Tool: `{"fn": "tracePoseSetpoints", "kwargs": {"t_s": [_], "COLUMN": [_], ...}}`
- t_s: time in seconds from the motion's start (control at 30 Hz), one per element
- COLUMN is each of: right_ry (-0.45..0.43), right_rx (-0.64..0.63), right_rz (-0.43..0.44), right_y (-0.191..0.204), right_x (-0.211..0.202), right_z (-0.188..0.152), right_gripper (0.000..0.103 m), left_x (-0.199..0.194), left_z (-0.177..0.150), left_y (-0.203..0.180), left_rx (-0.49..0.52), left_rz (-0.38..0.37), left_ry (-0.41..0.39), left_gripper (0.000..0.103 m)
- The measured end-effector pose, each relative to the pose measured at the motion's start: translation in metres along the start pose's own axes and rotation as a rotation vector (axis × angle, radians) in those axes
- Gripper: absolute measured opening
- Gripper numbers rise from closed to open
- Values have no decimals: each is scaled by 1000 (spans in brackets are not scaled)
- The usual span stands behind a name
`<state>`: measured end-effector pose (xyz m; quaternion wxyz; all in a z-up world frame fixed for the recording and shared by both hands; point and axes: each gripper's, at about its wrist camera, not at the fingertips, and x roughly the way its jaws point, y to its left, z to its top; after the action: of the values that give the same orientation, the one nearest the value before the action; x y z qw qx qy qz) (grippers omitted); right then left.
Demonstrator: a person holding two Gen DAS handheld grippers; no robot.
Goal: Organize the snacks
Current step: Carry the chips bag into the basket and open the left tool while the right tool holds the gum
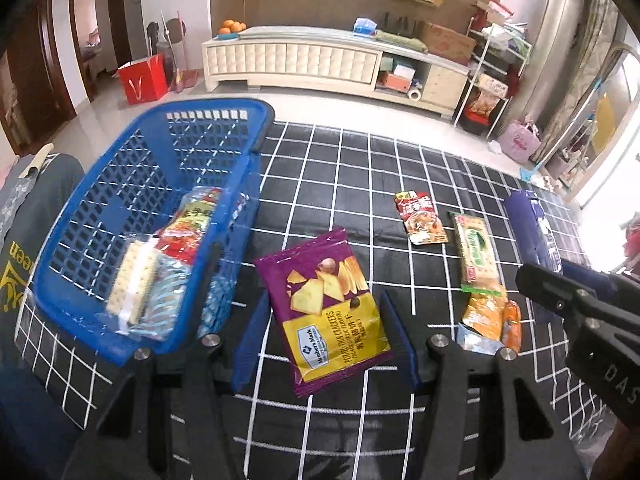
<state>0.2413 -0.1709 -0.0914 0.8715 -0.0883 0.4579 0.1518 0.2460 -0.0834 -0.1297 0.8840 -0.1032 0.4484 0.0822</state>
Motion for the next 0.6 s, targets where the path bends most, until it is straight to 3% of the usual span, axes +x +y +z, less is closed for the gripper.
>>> {"fn": "tracePoseSetpoints", "kwargs": {"t_s": [0.4, 0.6], "right_ry": [-77, -84], "right_rx": [-55, -91], "right_rz": [60, 107], "right_y": [62, 98], "right_x": [-36, -32], "right_z": [5, 17], "right_gripper": [34, 34], "left_x": [-65, -81], "left_z": [7, 22], "left_y": [45, 87], "left_rx": [56, 92], "left_rz": [-9, -33], "left_ry": [-104, -103], "left_gripper": [54, 54]}}
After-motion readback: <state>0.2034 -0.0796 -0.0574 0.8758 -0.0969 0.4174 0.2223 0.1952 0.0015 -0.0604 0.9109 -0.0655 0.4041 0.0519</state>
